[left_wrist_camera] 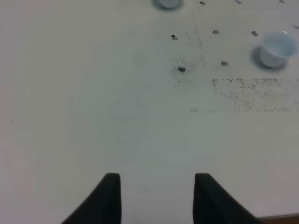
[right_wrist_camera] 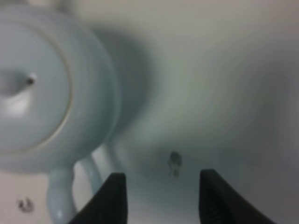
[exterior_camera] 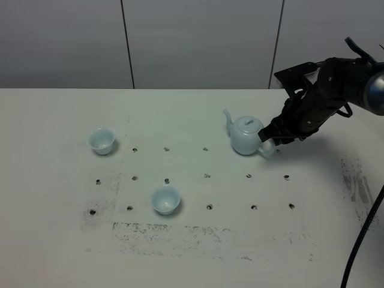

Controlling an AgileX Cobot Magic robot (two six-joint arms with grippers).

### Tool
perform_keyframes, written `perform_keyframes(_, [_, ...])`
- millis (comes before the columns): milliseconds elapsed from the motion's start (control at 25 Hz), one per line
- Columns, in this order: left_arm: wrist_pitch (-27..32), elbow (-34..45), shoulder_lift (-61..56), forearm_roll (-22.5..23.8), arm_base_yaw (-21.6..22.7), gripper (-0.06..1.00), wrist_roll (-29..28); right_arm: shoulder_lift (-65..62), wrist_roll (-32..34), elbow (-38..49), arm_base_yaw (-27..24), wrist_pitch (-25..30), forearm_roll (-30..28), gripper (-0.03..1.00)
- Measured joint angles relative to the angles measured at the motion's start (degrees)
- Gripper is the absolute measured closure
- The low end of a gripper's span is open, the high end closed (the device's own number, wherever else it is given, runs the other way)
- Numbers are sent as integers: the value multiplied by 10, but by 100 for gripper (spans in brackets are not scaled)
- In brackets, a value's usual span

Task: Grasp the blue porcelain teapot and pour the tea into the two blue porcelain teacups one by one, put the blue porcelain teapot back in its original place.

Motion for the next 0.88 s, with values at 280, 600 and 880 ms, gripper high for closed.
perform_keyframes(280, [0, 0, 0, 0, 0, 52, 0, -48, 39, -1, 4, 65, -57, 59])
perform_keyframes(600, [0, 0, 0, 0, 0, 52, 0, -104, 14, -5, 55, 113, -91, 58])
perform_keyframes(880, [0, 0, 0, 0, 0, 52, 0, -79, -61, -5, 54, 77, -52, 51])
